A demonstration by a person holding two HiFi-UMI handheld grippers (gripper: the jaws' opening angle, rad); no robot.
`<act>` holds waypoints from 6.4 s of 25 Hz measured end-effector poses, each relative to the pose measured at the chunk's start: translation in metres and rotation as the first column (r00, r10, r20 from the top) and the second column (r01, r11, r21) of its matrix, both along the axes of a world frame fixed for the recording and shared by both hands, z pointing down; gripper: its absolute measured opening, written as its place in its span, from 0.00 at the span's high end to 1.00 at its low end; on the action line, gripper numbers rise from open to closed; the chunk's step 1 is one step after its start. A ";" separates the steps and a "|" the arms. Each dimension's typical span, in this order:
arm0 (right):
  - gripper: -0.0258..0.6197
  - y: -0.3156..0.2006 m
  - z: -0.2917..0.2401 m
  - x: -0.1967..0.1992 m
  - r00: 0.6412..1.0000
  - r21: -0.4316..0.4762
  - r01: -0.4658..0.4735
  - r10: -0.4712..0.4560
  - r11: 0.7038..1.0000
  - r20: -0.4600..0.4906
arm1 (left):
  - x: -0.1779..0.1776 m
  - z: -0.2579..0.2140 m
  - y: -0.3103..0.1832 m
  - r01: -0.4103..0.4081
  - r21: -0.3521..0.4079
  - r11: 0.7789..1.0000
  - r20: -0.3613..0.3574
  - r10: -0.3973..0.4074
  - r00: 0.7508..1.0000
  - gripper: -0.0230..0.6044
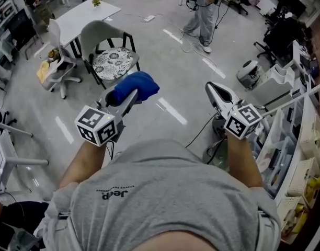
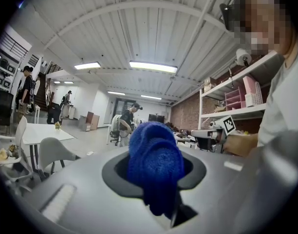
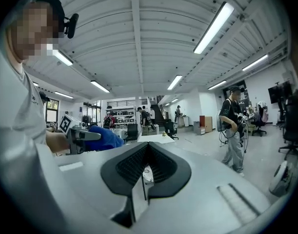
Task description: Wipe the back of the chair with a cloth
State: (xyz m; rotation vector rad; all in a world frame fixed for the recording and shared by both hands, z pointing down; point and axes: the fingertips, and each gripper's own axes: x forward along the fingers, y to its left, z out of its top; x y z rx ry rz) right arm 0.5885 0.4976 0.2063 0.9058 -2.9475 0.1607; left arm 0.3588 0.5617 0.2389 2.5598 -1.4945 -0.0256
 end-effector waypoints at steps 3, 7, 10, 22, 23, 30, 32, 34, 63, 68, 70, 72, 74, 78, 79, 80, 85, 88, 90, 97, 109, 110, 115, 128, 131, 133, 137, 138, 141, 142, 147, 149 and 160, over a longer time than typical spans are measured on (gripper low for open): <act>0.96 -0.007 0.006 0.004 1.000 -0.016 -0.005 0.005 1.000 0.012 | 0.003 0.003 -0.006 -0.007 -0.017 1.000 0.008 0.007 1.000 0.68; 0.96 -0.024 0.013 -0.001 1.000 -0.029 -0.025 0.025 0.999 0.015 | -0.006 0.009 -0.027 -0.022 -0.029 0.999 0.004 0.022 1.000 0.68; 0.96 -0.043 0.018 -0.014 0.999 -0.033 -0.047 0.047 0.998 0.004 | -0.020 0.017 -0.054 -0.047 -0.031 0.998 -0.010 0.046 0.999 0.68; 0.96 -0.209 0.007 -0.149 0.980 -0.018 -0.201 0.201 0.979 -0.003 | -0.159 0.019 -0.263 -0.201 0.003 0.980 -0.050 0.201 0.978 0.68; 0.96 -0.223 0.003 -0.164 0.979 -0.014 -0.206 0.206 0.978 0.001 | -0.174 0.016 -0.279 -0.207 0.006 0.978 -0.044 0.207 0.977 0.68; 0.96 -0.308 0.001 -0.229 0.972 -0.015 -0.234 0.234 0.972 -0.023 | -0.244 0.014 -0.374 -0.231 0.000 0.973 -0.052 0.230 0.972 0.68; 0.96 -0.326 0.004 -0.234 0.969 -0.021 -0.248 0.247 0.969 -0.028 | -0.251 0.019 -0.394 -0.239 -0.011 0.971 -0.058 0.238 0.970 0.68; 0.96 -0.343 0.007 -0.236 0.966 -0.028 -0.258 0.257 0.966 -0.033 | -0.255 0.024 -0.411 -0.244 -0.024 0.969 -0.062 0.243 0.968 0.68; 0.96 -0.639 0.056 -0.129 0.996 -0.056 -0.089 0.088 0.994 -0.018 | -0.146 0.066 -0.630 -0.020 -0.145 0.989 0.002 0.020 1.000 0.68; 0.96 -0.654 0.045 -0.164 0.990 -0.051 -0.139 0.139 0.989 -0.014 | -0.180 0.063 -0.664 -0.067 -0.125 0.990 -0.014 0.066 0.998 0.68; 0.96 -0.656 0.040 -0.174 0.989 -0.046 -0.145 0.144 0.988 -0.020 | -0.190 0.058 -0.674 -0.079 -0.116 0.990 -0.013 0.078 0.997 0.68; 0.96 -0.660 0.036 -0.183 0.990 -0.043 -0.142 0.140 0.989 -0.034 | -0.198 0.055 -0.680 -0.074 -0.107 0.991 -0.020 0.073 0.997 0.68; 0.96 -0.666 0.032 -0.195 0.992 -0.041 -0.120 0.118 0.992 -0.052 | -0.208 0.054 -0.679 -0.052 -0.104 0.993 -0.032 0.048 0.998 0.68; 0.96 -0.683 0.035 -0.230 0.995 -0.041 -0.048 0.044 0.998 -0.085 | -0.244 0.068 -0.673 0.039 -0.135 0.990 -0.049 -0.046 0.998 0.68; 0.96 -0.688 0.037 -0.242 0.995 -0.044 -0.025 0.021 0.999 -0.093 | -0.257 0.074 -0.671 0.068 -0.148 0.987 -0.054 -0.077 0.996 0.68; 0.96 -0.693 0.040 -0.257 0.995 -0.048 0.001 -0.006 0.999 -0.100 | -0.271 0.081 -0.669 0.101 -0.163 0.981 -0.059 -0.112 0.992 0.68; 0.96 -0.715 0.074 -0.361 0.972 -0.103 0.175 -0.189 0.979 -0.142 | -0.360 0.133 -0.642 0.308 -0.260 0.915 -0.070 -0.336 0.939 0.68; 0.96 -0.719 0.103 -0.429 0.947 -0.139 0.254 -0.275 0.957 -0.167 | -0.419 0.172 -0.624 0.405 -0.325 0.855 -0.051 -0.443 0.895 0.68; 0.96 -0.720 0.122 -0.473 0.930 -0.165 0.296 -0.323 0.941 -0.176 | -0.459 0.199 -0.611 0.460 -0.365 0.809 -0.024 -0.503 0.864 0.68; 0.96 -0.720 0.193 -0.622 0.852 -0.240 0.419 -0.470 0.876 -0.229 | -0.598 0.289 -0.562 0.623 -0.503 0.599 0.037 -0.705 0.708 0.68; 0.96 -0.735 0.291 -0.762 0.813 -0.383 0.420 -0.528 0.823 -0.243 | -0.749 0.405 -0.575 0.625 -0.701 0.343 0.161 -0.778 0.608 0.68; 0.96 -0.737 0.296 -0.764 0.815 -0.393 0.413 -0.526 0.822 -0.244 | -0.754 0.410 -0.579 0.613 -0.716 0.333 0.158 -0.779 0.607 0.68; 0.96 -0.749 0.316 -0.760 0.828 -0.438 0.359 -0.498 0.824 -0.258 | -0.771 0.421 -0.607 0.547 -0.781 0.300 0.119 -0.789 0.602 0.68; 0.96 -0.784 0.315 -0.756 0.871 -0.455 0.278 -0.421 0.846 -0.251 | -0.758 0.422 -0.629 0.438 -0.842 0.315 0.082 -0.728 0.681 0.68; 0.96 -0.790 0.312 -0.756 0.875 -0.449 0.269 -0.411 0.852 -0.255 | -0.754 0.423 -0.660 0.417 -0.844 0.337 0.058 -0.716 0.696 0.68; 0.96 -0.794 0.310 -0.755 0.877 -0.447 0.263 -0.405 0.855 -0.258 | -0.749 0.424 -0.681 0.403 -0.848 0.344 0.048 -0.707 0.705 0.68; 0.96 -0.804 0.304 -0.749 0.881 -0.439 0.250 -0.391 0.863 -0.266 | -0.734 0.427 -0.719 0.382 -0.851 0.360 0.053 -0.665 0.745 0.68; 0.96 -0.807 0.302 -0.747 0.883 -0.436 0.245 -0.385 0.866 -0.268 | -0.729 0.428 -0.728 0.376 -0.851 0.365 0.057 -0.649 0.759 0.68; 0.96 -0.813 0.298 -0.739 0.889 -0.433 0.229 -0.368 0.872 -0.271 | -0.709 0.429 -0.756 0.360 -0.847 0.391 0.069 -0.592 0.803 0.68; 0.96 -0.815 0.297 -0.736 0.891 -0.433 0.224 -0.364 0.873 -0.272 | -0.701 0.429 -0.765 0.353 -0.846 0.400 0.069 -0.574 0.816 0.68; 0.96 -0.823 0.287 -0.721 0.899 -0.423 0.207 -0.342 0.882 -0.273 | -0.663 0.430 -0.802 0.309 -0.845 0.436 0.062 -0.495 0.867 0.68; 0.96 -0.824 0.284 -0.716 0.902 -0.421 0.203 -0.336 0.884 -0.271 | -0.649 0.432 -0.811 0.286 -0.843 0.455 0.051 -0.462 0.886 0.68; 0.96 -0.792 0.289 -0.740 0.872 -0.434 0.279 -0.416 0.857 -0.259 | -0.669 0.419 -0.730 0.340 -0.783 0.520 -0.041 -0.589 0.807 0.68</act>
